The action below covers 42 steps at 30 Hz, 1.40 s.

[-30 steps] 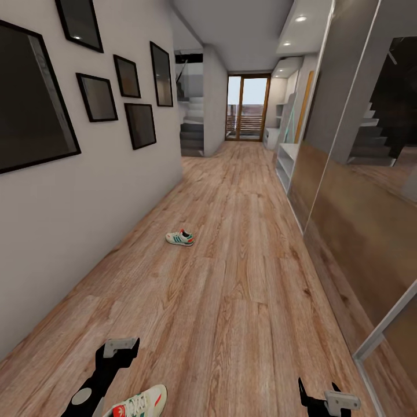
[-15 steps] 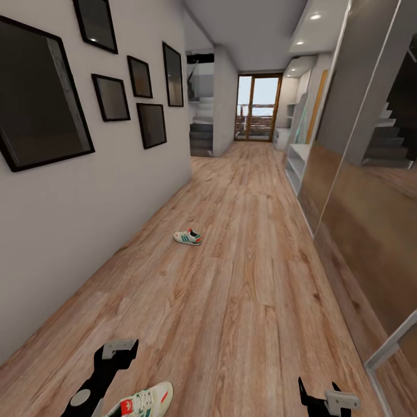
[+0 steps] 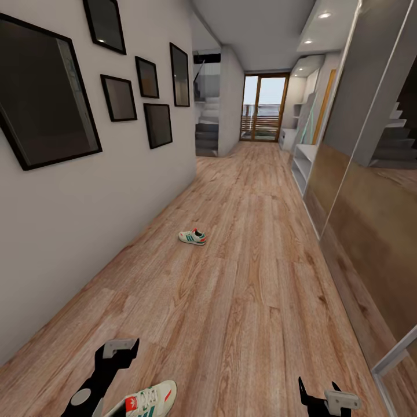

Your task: Pick up the two gym shoes and the two sandals from the corridor floor and place them onto the hallstand (shoe rack) in the corridor, making sure they are on the rack and not on the floor. Arrange them so the two gym shoes are next to each other and the two sandals are next to each other.

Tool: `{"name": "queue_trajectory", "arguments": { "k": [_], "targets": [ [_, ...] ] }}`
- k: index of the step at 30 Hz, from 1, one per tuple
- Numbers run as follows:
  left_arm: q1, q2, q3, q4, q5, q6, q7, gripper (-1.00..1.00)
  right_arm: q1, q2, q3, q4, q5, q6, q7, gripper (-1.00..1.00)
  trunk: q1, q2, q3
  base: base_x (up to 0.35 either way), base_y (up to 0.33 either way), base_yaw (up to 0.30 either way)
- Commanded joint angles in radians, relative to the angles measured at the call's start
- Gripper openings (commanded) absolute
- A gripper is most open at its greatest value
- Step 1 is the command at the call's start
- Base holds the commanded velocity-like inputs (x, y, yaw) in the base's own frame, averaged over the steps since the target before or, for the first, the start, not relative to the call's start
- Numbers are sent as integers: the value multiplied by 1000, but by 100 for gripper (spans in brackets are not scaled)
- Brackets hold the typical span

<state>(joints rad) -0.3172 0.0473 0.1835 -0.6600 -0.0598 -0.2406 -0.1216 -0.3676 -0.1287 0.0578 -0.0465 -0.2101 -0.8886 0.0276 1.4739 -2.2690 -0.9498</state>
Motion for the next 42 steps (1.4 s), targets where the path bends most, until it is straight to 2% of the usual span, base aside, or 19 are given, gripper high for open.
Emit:
{"name": "queue_trajectory", "arguments": {
  "k": [1, 12, 15, 16, 17, 20, 21, 22, 23, 24, 25, 26, 28, 31, 33, 34, 37, 38, 42],
  "targets": [
    [-1, -1, 4, 0, -6, -3, -8, 100, -1, 0, 6, 1, -9, -3, 3, 100, 0, 0, -1, 0, 0, 9],
    [-6, 2, -1, -63, -7, 5, -21, 100, -1, 0, 9, -12, -6, 2, 2, 100, 0, 0, -1, 0, 0, 2],
    [-14, 34, 1, -72, -87, 55, -94, 100, -1, -18, 10, -236, -2, 257, 4, 100, 0, 0, -1, 0, 0, 0],
    [-23, 50, 2, -75, -146, 106, -145, 100, -1, -30, 11, -412, 0, 456, 5, 100, 0, 0, -1, 0, 0, 0],
    [-34, 56, 3, -77, -178, 135, -174, 100, -1, -38, 11, -517, 0, 567, 5, 100, 0, 0, -1, 0, 0, 0],
    [-57, 64, 2, -77, -220, 165, -212, 100, -1, -48, 10, -662, 1, 709, 6, 100, 0, 0, -1, 0, 0, 0],
    [-72, 69, 2, -75, -246, 177, -237, 100, -1, -53, 9, -752, 1, 792, 5, 100, 0, 0, -1, 0, 0, 0],
    [-78, 72, 2, -72, -257, 181, -249, 100, -1, -55, 9, -795, 1, 830, 5, 100, 0, 0, -1, 0, 0, 0],
    [-88, 82, 2, -65, -276, 188, -271, 100, -1, -61, 7, -876, 1, 902, 5, 100, 0, 0, -1, 0, 0, 0],
    [-92, 87, 2, -61, -285, 189, -280, 100, -1, -64, 7, -914, 1, 937, 5, 100, 0, 0, -1, 0, 0, 0],
    [-98, 108, 1, -47, -304, 189, -301, 100, -1, -72, 6, -1008, 1, 1033, 5, 100, 0, 0, -1, 0, 0, 0],
    [-98, 121, 0, -39, -312, 187, -316, 100, -1, -76, 6, -1057, 1, 1087, 5, 100, 0, 0, -1, 0, 0, 0],
    [-98, 133, -1, -35, -318, 187, -337, 100, -1, -79, 5, -1098, 1, 1132, 5, 100, 0, 0, -1, 0, 0, 0],
    [-97, 158, -4, -34, -329, 183, -410, 100, -1, -81, 5, -1163, 1, 1186, 5, 100, 0, 0, -1, 0, 0, 0],
    [-97, 183, -4, -36, -337, 171, -484, 100, -1, -82, 5, -1202, 1, 1205, 6, 100, 0, 0, -1, 0, 0, 0],
    [-97, 203, -1, -34, -341, 155, -533, 100, -1, -82, 5, -1223, 1, 1212, 7, 100, 0, 0, -1, 0, 0, 0],
    [-97, 233, 3, -30, -342, 120, -593, 100, -1, -83, 5, -1250, 1, 1219, 8, 100, 0, 0, -1, 0, 0, 0],
    [-96, 251, 5, -29, -342, 93, -622, 100, -1, -83, 5, -1264, 1, 1223, 8, 100, 0, 0, -1, 0, 0, 0],
    [-93, 271, 7, -28, -343, 55, -654, 100, -1, -84, 6, -1279, 2, 1227, 8, 100, 0, 0, -1, 0, 0, 0]
  ]
}}
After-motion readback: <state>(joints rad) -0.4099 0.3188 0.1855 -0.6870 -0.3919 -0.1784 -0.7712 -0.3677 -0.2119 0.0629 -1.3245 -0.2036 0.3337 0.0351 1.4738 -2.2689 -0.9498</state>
